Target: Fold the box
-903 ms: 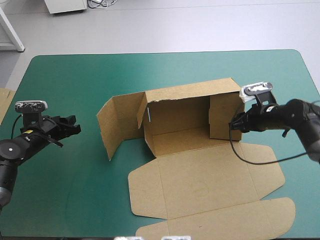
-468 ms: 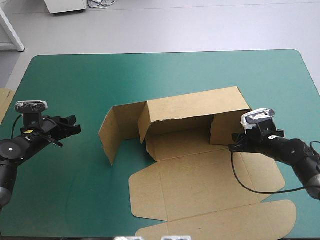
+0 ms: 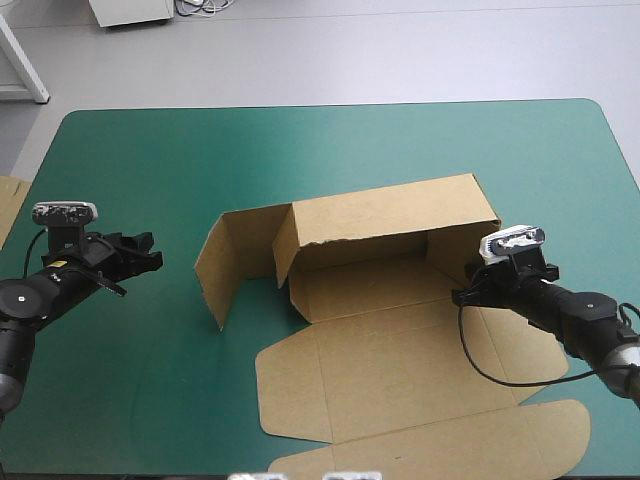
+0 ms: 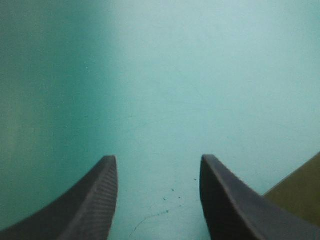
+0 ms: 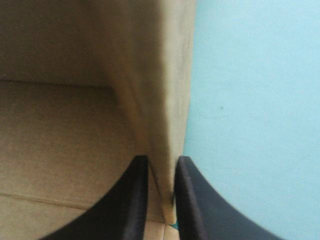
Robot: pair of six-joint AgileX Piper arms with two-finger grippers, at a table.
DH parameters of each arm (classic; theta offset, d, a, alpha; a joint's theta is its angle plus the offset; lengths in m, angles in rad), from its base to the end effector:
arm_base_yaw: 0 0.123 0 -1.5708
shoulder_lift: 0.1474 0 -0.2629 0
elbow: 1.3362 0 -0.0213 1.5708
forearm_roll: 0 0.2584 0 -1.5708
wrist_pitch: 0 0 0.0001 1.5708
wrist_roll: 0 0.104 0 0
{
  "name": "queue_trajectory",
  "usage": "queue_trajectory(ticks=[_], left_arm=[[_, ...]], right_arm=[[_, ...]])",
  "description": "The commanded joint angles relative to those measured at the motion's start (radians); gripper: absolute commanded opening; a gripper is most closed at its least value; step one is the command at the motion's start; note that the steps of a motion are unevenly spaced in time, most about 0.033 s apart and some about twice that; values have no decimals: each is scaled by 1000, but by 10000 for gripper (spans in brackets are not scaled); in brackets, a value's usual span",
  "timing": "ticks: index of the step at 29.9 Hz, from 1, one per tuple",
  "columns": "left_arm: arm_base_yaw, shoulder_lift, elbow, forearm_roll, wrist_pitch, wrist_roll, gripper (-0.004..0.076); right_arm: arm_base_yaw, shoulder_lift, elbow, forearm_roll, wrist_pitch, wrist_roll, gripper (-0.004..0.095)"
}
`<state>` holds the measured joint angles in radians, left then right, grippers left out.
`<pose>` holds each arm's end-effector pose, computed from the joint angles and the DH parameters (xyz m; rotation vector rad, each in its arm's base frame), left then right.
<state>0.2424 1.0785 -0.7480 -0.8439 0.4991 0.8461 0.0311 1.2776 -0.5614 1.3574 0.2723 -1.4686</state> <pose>0.2493 0.0233 0.2747 0.0227 2.1251 -0.2126 0.2598 0.0355 0.1846 -0.3089 2.2209 0.2526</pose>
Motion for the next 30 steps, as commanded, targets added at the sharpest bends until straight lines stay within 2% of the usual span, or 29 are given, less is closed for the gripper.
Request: queue_trajectory(ticks=[1, 4, 6, 8, 11, 14, 16, 18, 30], left_arm=[[-5, -16, -26, -54, -26, 5, 366], [-5, -16, -26, -54, -28, 7, 366], [-5, -16, -26, -54, -28, 17, 366], [-5, -16, -26, -54, -28, 17, 366], [-5, -16, -26, -54, -24, 17, 366], [-5, -16, -26, -54, -20, 19, 366], [-5, -16, -26, -54, -20, 19, 366], [-5, -16, -26, -54, -17, 19, 366], [-5, -16, -26, -59, -3, 19, 366]], right_arm=[[1, -19, -22, 35, 40, -35, -12], [1, -23, -28, 27, 50, 10, -10], [1, -23, -45, -54, 63, 139, -9], [1, -23, -78, -199, 88, 294, -9], [1, -20, -177, -518, 162, 626, -9], [1, 9, -317, -821, 312, 949, -9], [1, 35, -404, -929, 418, 1062, -9], [2, 65, -482, -971, 491, 1108, -4], [26, 339, -867, -1056, 880, 1234, 2]])
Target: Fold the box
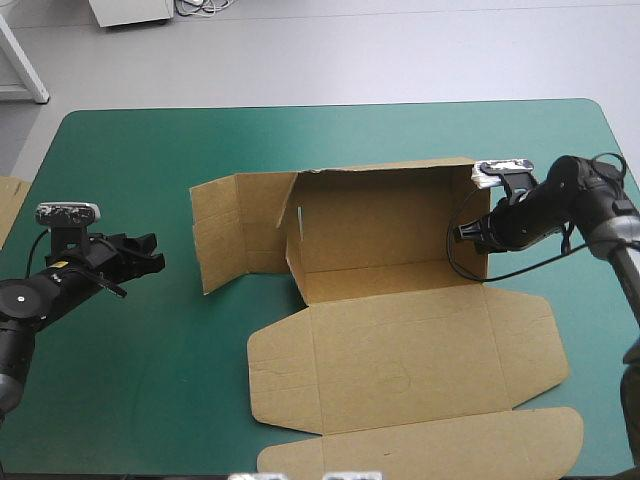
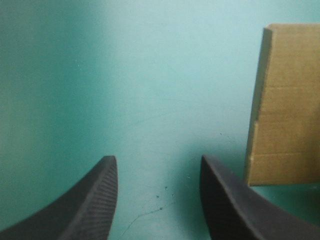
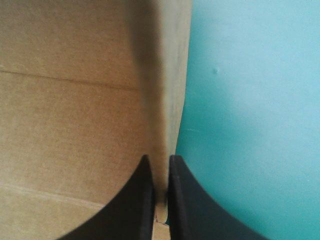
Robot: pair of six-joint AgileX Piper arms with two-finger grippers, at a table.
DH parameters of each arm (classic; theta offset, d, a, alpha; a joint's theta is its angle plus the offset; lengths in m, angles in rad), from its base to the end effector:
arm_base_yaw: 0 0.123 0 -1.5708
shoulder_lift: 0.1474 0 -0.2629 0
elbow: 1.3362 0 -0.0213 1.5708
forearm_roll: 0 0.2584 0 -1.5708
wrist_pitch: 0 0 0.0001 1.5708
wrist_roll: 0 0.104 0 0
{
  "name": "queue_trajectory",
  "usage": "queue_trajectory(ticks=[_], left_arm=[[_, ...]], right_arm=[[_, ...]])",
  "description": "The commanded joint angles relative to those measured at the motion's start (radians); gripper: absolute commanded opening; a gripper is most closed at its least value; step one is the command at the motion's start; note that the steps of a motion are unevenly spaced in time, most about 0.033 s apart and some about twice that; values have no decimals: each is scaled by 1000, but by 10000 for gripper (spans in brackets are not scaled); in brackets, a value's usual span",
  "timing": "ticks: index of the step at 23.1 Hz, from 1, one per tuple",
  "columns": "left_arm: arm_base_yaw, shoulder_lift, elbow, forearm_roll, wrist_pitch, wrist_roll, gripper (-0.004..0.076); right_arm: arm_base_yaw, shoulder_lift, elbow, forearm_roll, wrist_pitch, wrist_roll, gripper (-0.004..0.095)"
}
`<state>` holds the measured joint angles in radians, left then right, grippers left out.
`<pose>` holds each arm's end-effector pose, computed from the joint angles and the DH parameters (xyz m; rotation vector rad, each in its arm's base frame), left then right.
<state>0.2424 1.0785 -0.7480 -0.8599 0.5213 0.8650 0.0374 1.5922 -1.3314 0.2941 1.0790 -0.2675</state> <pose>0.2486 0.0210 0.2743 0.0418 2.1311 -0.2332 0.3343 0.0391 0.2636 -0.2868 2.7612 0.3395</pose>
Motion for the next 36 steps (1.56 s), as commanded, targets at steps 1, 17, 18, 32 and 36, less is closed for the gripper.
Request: queue_trajectory(ticks=[1, 17, 18, 32, 36], left_arm=[[-5, -16, -26, -45, -25, 0, 366], [-5, -16, -26, -49, -13, 3, 366], [-5, -16, -26, -49, -13, 3, 366], [-5, -16, -26, -38, -9, 5, 366], [-5, -16, -26, -36, 8, 5, 366]], right_arm=[[32, 54, -132, -6, 101, 47, 2], [104, 182, -310, -44, -74, 54, 581], [104, 178, -310, -41, -82, 54, 581], [104, 213, -310, -15, -245, -3, 581], [104, 261, -310, 9, -256, -3, 580]])
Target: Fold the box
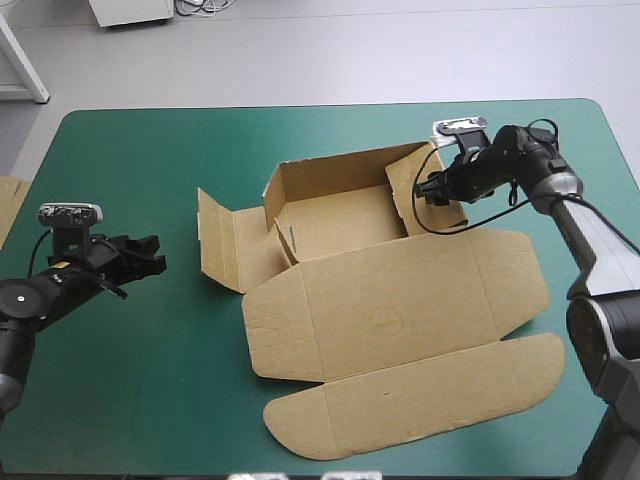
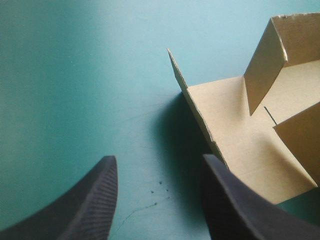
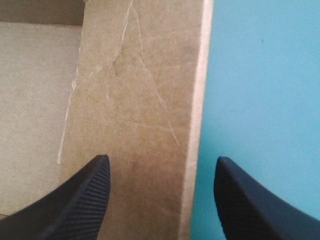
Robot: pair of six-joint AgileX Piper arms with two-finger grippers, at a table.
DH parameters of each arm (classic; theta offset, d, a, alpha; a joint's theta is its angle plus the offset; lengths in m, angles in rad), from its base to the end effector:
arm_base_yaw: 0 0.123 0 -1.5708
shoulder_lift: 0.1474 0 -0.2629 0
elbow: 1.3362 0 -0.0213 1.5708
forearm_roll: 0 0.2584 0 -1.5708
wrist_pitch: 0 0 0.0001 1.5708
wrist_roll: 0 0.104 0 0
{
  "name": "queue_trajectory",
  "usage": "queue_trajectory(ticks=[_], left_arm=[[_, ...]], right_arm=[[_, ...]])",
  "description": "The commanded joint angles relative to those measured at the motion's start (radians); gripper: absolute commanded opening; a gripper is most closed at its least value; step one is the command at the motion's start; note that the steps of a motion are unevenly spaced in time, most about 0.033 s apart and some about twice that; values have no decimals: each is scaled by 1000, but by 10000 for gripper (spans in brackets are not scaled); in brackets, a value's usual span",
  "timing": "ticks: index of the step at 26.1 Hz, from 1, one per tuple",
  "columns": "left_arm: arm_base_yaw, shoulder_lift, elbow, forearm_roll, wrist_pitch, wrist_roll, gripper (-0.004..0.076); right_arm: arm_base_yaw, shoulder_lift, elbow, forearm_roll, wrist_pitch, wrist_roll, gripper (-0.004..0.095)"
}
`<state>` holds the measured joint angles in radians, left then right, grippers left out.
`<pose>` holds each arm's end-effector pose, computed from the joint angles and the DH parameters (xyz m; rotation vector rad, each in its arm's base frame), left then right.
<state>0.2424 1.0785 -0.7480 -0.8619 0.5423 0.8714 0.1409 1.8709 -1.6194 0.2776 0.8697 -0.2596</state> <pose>0.2476 0.0192 0.2734 0.0581 2.1417 -0.2486 0.4185 0.0814 0.2523 -0.3587 2.5536 0.2960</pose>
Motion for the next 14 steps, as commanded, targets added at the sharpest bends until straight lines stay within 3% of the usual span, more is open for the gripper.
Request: queue_trajectory(ticks=[1, 4, 7, 8, 9, 12, 14], left_arm=[[-5, -16, -26, -34, -10, -2, 366], [-5, -16, -26, -34, -8, -2, 366], [-5, -16, -26, -34, -8, -2, 366], [-5, -16, -26, -34, -8, -2, 366], [-5, -16, -26, -34, -8, -2, 366], [-5, -16, -26, -34, -6, -2, 366], [-5, -16, -26, -34, 0, -2, 366]], right_arm=[[1, -7, -22, 26, -52, -11, 580], [1, 11, -22, 26, -57, -5, 567], [1, 26, -22, 21, -55, -5, 479], [1, 33, -22, 21, -53, -5, 423], [1, 41, -22, 21, -49, -5, 273], [1, 45, -22, 28, -51, -18, 21], [1, 45, -22, 26, -58, -21, -17]])
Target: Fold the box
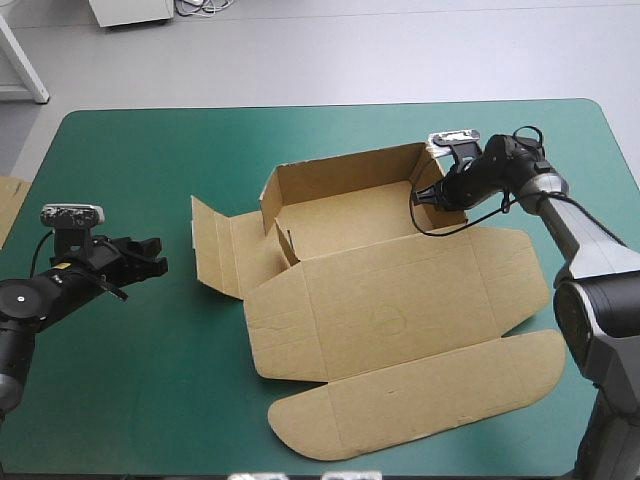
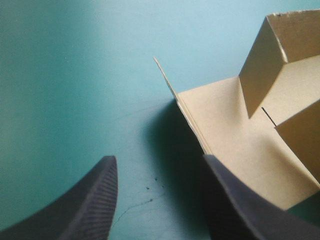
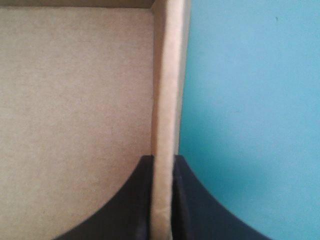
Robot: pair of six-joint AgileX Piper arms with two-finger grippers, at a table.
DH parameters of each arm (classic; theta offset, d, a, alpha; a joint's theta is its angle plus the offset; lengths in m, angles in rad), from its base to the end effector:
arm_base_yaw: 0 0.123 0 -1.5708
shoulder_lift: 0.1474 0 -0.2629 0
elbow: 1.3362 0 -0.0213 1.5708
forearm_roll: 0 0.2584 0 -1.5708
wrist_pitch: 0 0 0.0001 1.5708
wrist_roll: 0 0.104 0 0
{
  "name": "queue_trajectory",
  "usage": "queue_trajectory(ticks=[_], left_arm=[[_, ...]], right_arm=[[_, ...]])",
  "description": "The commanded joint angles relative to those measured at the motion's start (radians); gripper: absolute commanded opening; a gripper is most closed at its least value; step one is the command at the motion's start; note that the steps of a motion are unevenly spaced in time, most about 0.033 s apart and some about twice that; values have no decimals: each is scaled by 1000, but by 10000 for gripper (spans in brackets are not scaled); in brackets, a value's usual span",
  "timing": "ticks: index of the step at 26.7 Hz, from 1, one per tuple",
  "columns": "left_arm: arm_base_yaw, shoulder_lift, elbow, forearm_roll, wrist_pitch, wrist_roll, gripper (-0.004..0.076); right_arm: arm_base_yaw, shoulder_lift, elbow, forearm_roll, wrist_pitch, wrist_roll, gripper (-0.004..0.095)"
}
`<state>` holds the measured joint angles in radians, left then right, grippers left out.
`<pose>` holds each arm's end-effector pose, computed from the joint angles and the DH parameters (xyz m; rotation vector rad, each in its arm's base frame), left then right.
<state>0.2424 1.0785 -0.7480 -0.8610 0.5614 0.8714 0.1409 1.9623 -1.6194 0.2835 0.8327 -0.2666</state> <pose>0.2467 0.0177 0.2726 0.0690 2.1525 -0.2638 0.4319 0.0830 0.2147 -0.3512 2.6087 0.2980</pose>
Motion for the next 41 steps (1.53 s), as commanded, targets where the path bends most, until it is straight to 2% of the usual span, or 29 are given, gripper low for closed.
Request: queue_trajectory(ticks=[1, 6, 10, 16, 22, 26, 30, 33, 38, 41], left_arm=[[-5, -16, -26, -35, -19, -2, 366], [-5, -53, -27, -44, -48, -2, 342], [-5, -92, -27, -29, -71, 1, 270], [-5, -86, -29, 2, -84, -4, 265], [-4, -77, -29, -11, -141, -10, 265], [-4, -4, -29, -65, -168, -10, 262], [-4, 101, -29, -137, -116, 20, 255], [-4, 159, -29, -312, -50, 156, 255], [-4, 231, -29, -631, 191, 396, 237], [-4, 275, -29, -768, 352, 456, 238]], right_arm=[[1, -46, -22, 14, -21, 1, -17], [-11, -77, -22, 2, -30, 89, -17], [-117, -135, -22, 232, -1, -29, -17], [-214, -212, -22, 375, 30, -136, -17], [-249, -275, -22, 374, 98, -173, -17], [-249, -321, -22, 397, 138, -210, -17], [-249, -380, -22, 408, 125, -224, -17], [-249, -400, -22, 404, 140, -224, -17], [-249, -405, -22, 406, 163, -220, -17], [-249, -406, -22, 408, 163, -216, -17]])
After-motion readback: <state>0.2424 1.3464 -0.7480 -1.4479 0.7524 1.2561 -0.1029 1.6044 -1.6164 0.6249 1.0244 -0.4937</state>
